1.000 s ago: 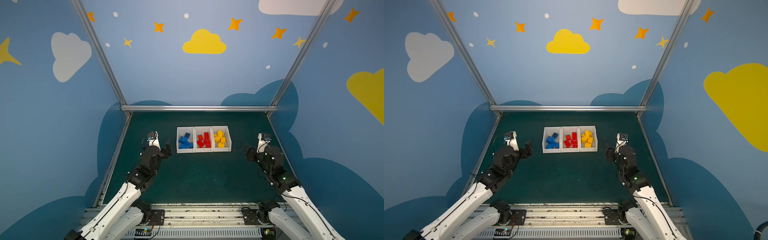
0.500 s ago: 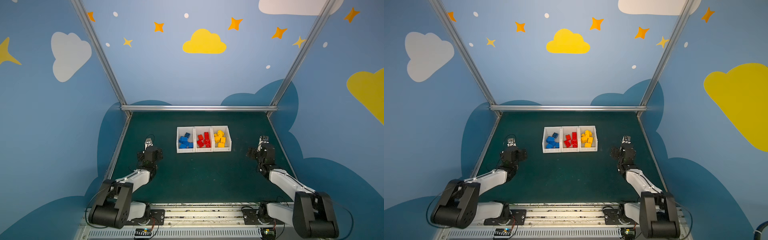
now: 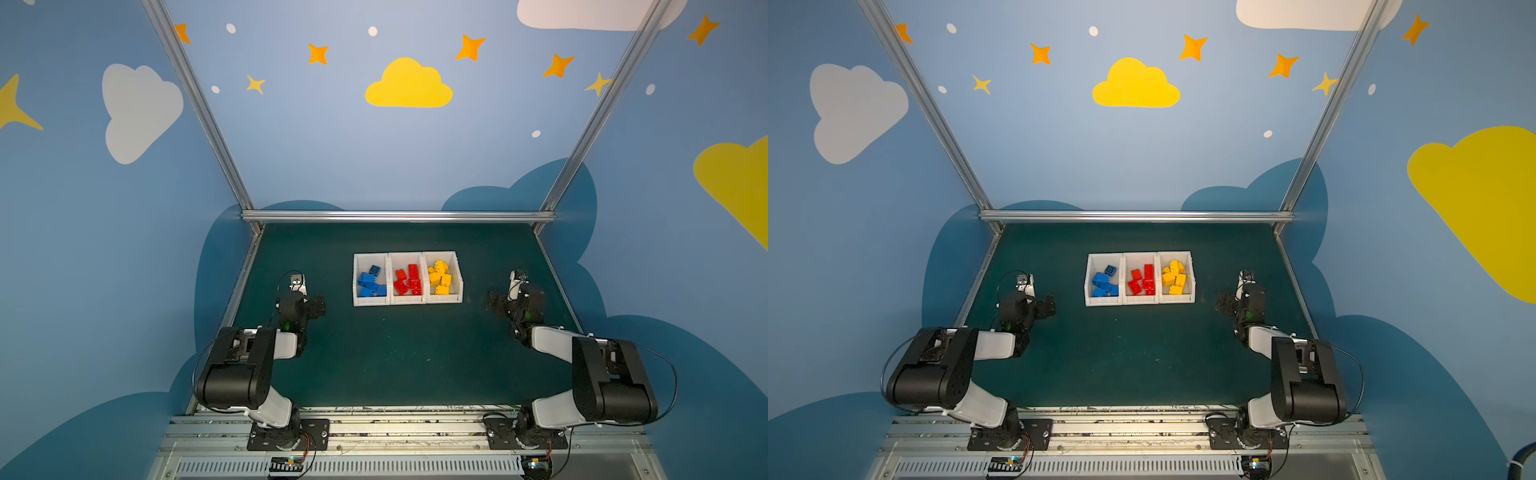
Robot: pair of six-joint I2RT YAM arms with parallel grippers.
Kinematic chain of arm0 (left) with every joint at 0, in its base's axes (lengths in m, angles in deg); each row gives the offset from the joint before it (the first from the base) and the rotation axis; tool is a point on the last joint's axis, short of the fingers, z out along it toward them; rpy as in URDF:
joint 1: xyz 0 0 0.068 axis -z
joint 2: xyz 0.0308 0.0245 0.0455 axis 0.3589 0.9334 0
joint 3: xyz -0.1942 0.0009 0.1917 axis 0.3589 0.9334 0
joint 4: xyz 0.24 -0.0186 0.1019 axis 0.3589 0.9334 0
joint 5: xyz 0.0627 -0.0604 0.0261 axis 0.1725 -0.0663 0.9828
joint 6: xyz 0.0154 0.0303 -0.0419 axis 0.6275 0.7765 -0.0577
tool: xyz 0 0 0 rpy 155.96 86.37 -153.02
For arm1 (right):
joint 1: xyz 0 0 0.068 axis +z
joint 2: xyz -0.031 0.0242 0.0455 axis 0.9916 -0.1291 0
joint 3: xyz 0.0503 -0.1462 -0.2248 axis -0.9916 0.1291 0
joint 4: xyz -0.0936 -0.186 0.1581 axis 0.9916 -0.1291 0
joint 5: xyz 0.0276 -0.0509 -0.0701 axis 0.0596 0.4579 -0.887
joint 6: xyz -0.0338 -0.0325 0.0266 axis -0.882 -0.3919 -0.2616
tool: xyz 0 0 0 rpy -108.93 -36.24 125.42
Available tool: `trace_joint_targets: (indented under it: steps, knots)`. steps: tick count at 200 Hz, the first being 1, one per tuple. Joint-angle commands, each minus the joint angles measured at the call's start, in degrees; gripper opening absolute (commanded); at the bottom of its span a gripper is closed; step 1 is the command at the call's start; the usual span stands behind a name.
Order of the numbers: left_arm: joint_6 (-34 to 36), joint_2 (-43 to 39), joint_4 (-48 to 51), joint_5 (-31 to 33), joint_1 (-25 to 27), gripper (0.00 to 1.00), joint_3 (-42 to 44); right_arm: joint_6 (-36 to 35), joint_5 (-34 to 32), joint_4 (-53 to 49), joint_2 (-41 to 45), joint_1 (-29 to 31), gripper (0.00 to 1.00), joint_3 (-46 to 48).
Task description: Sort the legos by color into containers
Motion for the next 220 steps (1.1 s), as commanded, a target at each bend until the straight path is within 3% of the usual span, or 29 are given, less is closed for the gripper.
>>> trace_joint_targets:
  steps: [1,86,220]
  knots:
    - [-0.4,-0.8,-2.1,-2.8,-0.1,1.00,-0.7,0.6,0.8,-0.4,0.9,-0.1,0.98,-1.1]
    - [0.8,-1.5,-0.4,-3.4,-0.1,1.00,-1.1,0.0,-2.6,-0.8,0.8,1.8,0.99,-1.5]
    - [0.7,-1.5,-0.3,-3.4,-0.2,1.00,-1.1,0.0,-0.4,-1.8,0.3,0.8,0.99,-2.4]
